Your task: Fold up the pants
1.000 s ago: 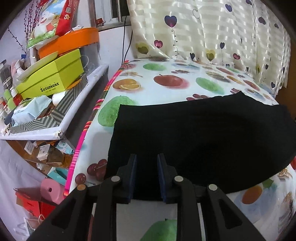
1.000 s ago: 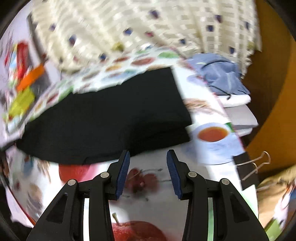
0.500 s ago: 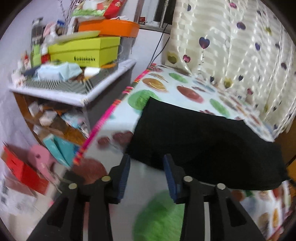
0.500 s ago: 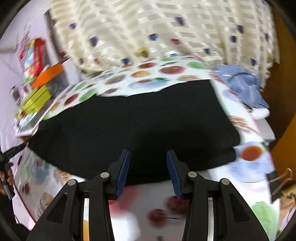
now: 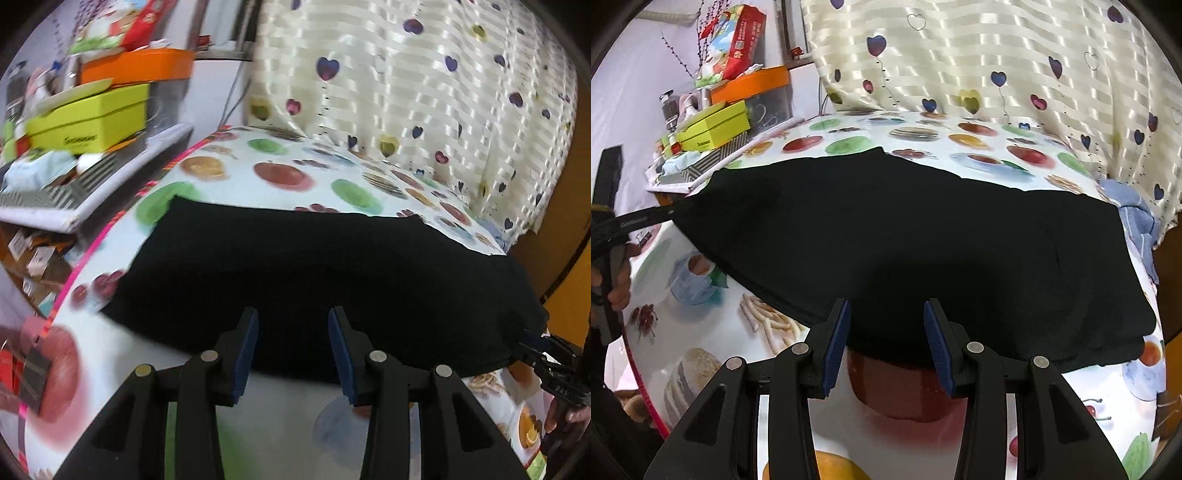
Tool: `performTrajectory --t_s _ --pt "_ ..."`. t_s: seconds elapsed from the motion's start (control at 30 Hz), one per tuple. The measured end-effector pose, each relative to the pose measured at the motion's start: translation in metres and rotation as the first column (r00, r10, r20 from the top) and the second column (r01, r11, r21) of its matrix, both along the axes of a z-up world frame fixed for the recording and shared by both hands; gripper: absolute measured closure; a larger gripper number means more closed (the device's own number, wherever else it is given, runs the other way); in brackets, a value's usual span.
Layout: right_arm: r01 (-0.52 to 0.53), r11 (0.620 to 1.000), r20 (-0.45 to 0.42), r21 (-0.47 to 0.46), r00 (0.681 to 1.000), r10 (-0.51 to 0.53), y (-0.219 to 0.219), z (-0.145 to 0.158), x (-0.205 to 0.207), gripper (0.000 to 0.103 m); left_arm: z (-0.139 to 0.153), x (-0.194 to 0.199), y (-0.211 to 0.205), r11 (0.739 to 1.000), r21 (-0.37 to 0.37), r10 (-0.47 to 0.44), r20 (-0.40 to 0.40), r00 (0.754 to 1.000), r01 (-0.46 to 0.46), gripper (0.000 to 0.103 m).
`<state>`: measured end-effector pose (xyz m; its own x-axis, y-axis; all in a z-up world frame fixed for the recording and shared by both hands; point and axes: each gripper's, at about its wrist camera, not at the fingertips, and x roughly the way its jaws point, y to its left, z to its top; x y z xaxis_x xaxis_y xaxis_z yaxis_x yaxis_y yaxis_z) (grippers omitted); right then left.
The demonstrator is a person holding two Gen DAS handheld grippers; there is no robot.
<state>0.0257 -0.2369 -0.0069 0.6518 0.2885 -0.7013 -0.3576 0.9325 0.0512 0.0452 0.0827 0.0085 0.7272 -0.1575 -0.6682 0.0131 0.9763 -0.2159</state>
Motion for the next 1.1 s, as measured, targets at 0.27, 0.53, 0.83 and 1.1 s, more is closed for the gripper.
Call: performTrajectory --t_s 0.27,0.53,0.83,1.1 --pt "-0.025 1.000 -0.036 -0.008 0.999 0.024 0.001 -0.005 0.000 0.060 -0.013 0.003 -0.016 0.998 0.070 0.013 -0.076 0.997 -0.008 0.061" --pt "-0.013 0.999 -0.009 -0.038 1.000 0.013 0.002 -0.006 -0.008 0.060 -0.014 -0.015 -0.034 0.984 0.177 0.040 -0.067 0.997 -0.028 0.060" --pt "-0.027 0.998 0.026 -0.060 0.999 0.029 0.001 0.000 -0.019 0.059 -0.008 -0.029 -0.009 0.995 0.078 0.066 -0.075 0.995 -0.061 0.060" --pt "-0.042 0.999 0.028 -0.005 0.999 0.042 0.002 0.005 -0.014 0.059 -0.003 -0.050 0.046 0.967 0.019 0.253 -0.037 0.967 -0.253 0.057"
